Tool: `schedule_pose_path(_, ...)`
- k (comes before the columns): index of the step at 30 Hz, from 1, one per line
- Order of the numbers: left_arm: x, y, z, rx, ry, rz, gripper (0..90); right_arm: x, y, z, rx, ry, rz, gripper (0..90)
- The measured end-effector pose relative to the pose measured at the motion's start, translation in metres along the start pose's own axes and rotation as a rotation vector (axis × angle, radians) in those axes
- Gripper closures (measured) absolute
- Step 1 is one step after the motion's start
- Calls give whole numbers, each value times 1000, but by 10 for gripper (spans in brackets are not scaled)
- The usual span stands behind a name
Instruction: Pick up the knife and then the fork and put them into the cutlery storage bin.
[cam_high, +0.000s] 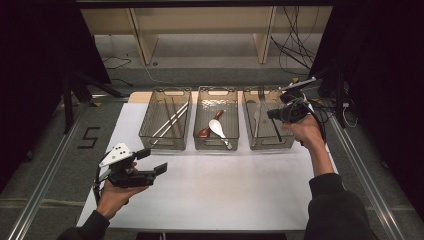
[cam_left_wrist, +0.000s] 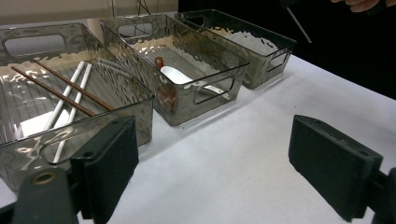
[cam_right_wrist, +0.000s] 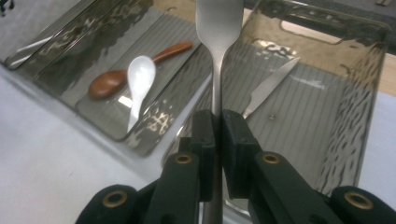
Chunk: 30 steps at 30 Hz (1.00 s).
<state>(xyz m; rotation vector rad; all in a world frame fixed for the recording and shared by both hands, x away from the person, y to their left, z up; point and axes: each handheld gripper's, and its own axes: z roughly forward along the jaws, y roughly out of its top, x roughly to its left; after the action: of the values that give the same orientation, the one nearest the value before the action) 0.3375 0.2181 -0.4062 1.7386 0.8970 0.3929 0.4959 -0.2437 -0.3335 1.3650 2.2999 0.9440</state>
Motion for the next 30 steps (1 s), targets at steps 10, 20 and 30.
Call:
schedule_pose_path(10, 0, 0, 0, 2, -2, 2, 155, -13, 11, 11, -26, -24, 88, 849)
schedule_pose_path(20, 0, 0, 0, -2, -3, 0, 155, -21, 15, 25, -44, -66, 163, 848)
schedule_pose_path(30, 0, 0, 0, -2, -4, -2, 155, -25, 14, 39, -43, -93, 218, 847)
